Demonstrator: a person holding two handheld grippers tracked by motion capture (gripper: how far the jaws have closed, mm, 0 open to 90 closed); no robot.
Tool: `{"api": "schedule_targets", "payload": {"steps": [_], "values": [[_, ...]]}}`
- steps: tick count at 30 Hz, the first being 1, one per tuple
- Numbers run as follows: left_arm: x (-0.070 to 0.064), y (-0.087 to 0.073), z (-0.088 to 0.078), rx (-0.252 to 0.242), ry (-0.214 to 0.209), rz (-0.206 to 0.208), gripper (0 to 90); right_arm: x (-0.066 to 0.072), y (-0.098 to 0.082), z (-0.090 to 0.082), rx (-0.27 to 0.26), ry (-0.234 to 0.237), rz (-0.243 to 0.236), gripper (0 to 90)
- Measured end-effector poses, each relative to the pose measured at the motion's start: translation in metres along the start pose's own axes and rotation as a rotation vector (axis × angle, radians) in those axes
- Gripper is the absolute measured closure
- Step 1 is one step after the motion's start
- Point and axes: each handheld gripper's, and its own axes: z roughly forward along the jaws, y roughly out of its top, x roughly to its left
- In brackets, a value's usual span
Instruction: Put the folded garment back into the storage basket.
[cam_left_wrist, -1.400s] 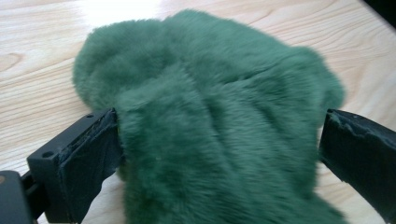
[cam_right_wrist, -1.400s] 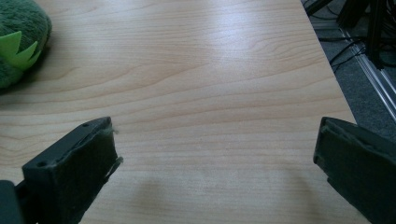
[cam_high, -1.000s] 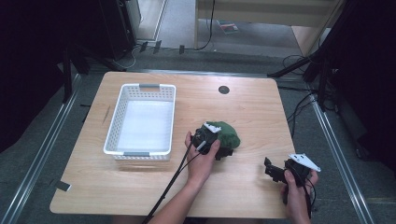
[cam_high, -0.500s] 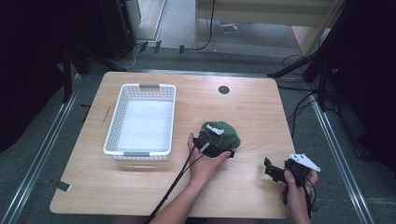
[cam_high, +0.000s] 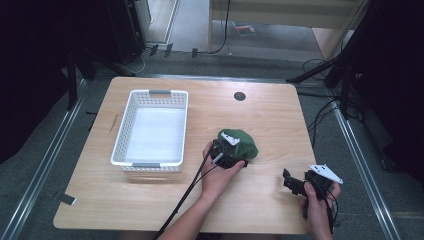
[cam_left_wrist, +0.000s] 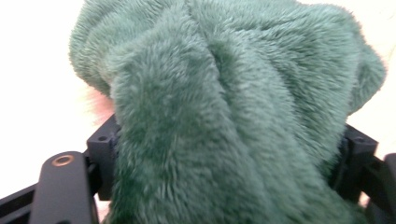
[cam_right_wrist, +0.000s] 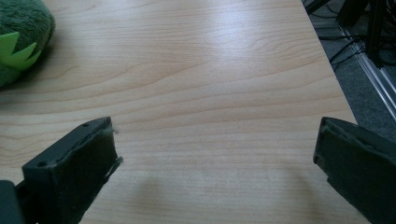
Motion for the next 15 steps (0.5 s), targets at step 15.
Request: {"api": "schedule_targets", "payload": {"steps": [15], "values": [[0.008, 0.015, -0.028, -0.074, -0.051, -0.010, 24.4, 0.000, 0.000, 0.000, 0.002, -0.003, 0.001, 0.0]]}}
